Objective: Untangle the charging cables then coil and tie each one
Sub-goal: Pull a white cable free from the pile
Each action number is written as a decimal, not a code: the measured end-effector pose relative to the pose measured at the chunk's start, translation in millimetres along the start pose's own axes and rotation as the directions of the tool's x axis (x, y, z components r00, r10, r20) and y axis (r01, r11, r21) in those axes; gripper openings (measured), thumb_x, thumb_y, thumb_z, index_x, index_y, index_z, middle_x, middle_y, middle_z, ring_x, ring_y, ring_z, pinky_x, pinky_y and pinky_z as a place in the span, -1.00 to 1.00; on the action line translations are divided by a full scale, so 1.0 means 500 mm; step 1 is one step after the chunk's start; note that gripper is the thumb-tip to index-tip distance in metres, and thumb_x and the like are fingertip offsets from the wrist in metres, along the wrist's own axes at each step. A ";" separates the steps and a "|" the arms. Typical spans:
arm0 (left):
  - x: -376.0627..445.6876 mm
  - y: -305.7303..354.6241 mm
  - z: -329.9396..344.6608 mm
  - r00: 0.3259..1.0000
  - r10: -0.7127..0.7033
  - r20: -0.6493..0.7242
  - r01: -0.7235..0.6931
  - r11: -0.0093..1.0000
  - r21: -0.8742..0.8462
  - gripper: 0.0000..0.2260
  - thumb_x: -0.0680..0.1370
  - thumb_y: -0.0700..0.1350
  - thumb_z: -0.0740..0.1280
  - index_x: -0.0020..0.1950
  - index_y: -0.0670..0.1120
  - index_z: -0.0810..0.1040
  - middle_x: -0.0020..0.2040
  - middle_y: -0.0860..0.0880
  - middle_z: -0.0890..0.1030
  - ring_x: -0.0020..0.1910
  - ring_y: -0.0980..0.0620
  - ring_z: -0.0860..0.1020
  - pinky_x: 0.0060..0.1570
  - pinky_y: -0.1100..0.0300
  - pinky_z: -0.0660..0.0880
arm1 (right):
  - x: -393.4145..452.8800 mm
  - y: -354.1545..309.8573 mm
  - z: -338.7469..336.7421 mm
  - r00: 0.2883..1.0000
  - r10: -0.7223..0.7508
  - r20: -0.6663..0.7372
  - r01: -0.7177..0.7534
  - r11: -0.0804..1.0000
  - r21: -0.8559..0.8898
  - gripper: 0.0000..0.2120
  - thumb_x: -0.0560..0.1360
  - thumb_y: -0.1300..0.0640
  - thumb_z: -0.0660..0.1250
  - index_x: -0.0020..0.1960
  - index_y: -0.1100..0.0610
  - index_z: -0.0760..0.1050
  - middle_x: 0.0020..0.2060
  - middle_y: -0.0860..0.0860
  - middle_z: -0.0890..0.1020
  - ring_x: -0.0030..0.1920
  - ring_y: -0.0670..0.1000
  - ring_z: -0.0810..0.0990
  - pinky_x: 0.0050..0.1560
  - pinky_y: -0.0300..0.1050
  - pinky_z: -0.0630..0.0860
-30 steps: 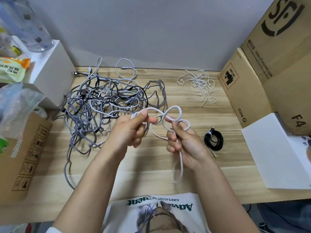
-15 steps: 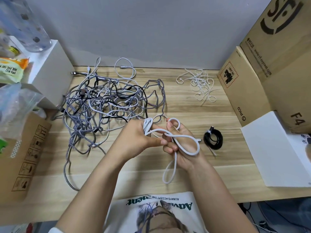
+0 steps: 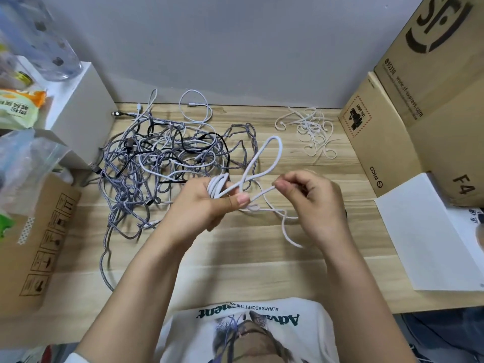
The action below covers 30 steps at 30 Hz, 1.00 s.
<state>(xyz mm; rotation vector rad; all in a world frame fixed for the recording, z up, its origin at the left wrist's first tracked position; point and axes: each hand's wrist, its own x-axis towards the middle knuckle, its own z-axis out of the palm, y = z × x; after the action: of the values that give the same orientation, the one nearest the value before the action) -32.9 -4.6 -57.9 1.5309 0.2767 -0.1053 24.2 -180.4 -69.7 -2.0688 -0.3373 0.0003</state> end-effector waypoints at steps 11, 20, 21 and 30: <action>0.008 -0.003 0.006 1.000 0.029 0.000 -0.029 0.984 -0.178 -0.92 0.28 -0.12 0.45 -0.40 -0.04 0.58 -0.47 -0.09 0.41 -0.47 0.03 0.31 -0.46 0.32 0.21 | -0.022 -0.001 0.075 0.798 -0.393 0.456 0.344 0.920 0.190 -0.83 0.47 0.18 0.29 -0.02 0.02 0.62 -0.13 -0.11 0.59 -0.03 -0.08 0.56 0.05 -0.09 0.47; 0.004 -0.001 0.012 0.986 0.048 -0.161 -0.085 0.968 -0.235 -0.87 0.33 -0.09 0.45 -0.40 0.01 0.57 -0.39 -0.15 0.42 -0.39 -0.06 0.34 -0.43 0.24 0.32 | -0.031 -0.013 0.075 0.996 -0.089 0.013 0.087 0.991 0.099 -0.69 0.24 0.06 0.47 -0.16 -0.14 0.39 -0.15 -0.10 0.48 -0.10 -0.21 0.43 -0.04 -0.39 0.32; 0.004 0.000 0.013 0.981 0.044 -0.190 -0.088 0.969 -0.233 -0.84 0.33 -0.09 0.48 -0.40 0.00 0.55 -0.45 -0.11 0.39 -0.44 -0.01 0.32 -0.47 0.30 0.30 | -0.031 -0.018 0.069 0.992 -0.090 -0.089 0.095 0.994 0.056 -0.67 0.22 0.08 0.47 -0.18 -0.16 0.36 -0.16 -0.13 0.46 -0.11 -0.21 0.43 -0.03 -0.35 0.34; 0.011 0.004 0.040 0.976 0.034 -0.216 -0.112 0.927 -0.357 -0.83 0.42 -0.09 0.32 -0.30 -0.11 0.39 -0.59 0.09 0.24 -0.64 0.18 0.15 -0.62 0.38 0.13 | -0.053 -0.056 0.089 0.993 -0.064 0.095 0.058 0.996 0.064 -0.58 0.39 -0.23 0.22 -0.23 0.09 0.63 -0.45 -0.08 0.56 -0.39 -0.11 0.43 -0.29 -0.12 0.38</action>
<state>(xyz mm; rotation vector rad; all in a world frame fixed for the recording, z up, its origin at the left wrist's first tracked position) -24.9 -23.9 -57.1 1.1759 0.3810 0.1602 -14.3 -136.1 -71.8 -2.0016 -0.4544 0.0735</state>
